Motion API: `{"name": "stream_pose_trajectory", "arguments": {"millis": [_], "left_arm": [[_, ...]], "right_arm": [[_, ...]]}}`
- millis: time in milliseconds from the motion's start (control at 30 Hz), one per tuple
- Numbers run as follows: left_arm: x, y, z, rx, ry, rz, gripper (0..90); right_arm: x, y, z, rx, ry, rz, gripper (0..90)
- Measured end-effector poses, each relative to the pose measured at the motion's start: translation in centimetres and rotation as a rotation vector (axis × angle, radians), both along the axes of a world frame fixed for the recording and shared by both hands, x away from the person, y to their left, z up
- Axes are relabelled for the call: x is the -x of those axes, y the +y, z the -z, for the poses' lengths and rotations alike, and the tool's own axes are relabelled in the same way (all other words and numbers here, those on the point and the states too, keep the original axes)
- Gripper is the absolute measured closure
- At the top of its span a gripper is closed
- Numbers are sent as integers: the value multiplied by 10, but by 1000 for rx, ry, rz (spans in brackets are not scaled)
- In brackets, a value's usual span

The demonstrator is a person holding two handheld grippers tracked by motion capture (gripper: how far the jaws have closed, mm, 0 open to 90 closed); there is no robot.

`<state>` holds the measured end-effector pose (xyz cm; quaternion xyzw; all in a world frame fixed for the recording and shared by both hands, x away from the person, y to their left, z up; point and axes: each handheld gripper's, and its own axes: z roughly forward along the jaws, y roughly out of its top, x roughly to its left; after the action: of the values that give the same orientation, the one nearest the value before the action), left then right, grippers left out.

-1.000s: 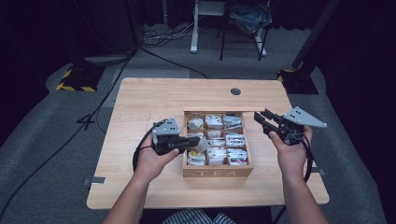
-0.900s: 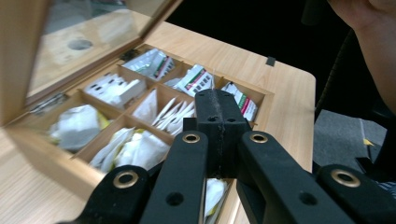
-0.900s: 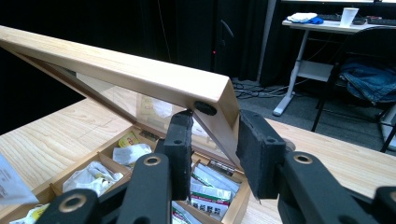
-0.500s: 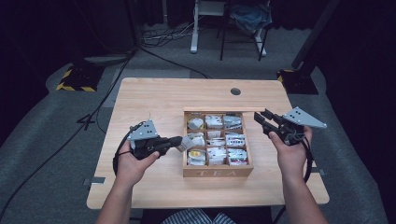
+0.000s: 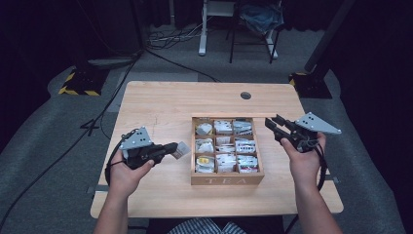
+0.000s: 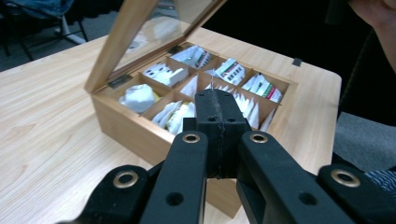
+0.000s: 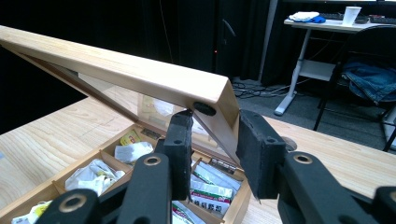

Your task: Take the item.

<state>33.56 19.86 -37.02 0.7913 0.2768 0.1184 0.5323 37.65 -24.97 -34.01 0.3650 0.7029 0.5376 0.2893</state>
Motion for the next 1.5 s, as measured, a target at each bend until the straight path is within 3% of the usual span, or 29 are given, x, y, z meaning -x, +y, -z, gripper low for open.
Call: {"name": "stream_pose_trajectory", "arguments": {"millis": [300, 467, 800, 1033, 1433, 1500], "left_arm": [[-4, 25, 6, 9, 2, -103, 900], [-8, 37, 14, 14, 24, -149, 900], [-16, 38, 28, -83, 46, -210, 900], [-26, 42, 45, -92, 78, -246, 900], [-40, 58, 75, -54, 152, -283, 900], [-42, 62, 80, -28, 172, -281, 900]], "right_arm": [[0, 0, 0, 1, -1, -4, 658], [0, 0, 0, 3, -1, -4, 658], [1, -1, 1, 6, -1, -8, 657], [1, -1, 1, 12, -2, -7, 657], [2, -1, 1, 14, 0, -8, 657], [2, -1, 1, 14, 1, -8, 657]]}}
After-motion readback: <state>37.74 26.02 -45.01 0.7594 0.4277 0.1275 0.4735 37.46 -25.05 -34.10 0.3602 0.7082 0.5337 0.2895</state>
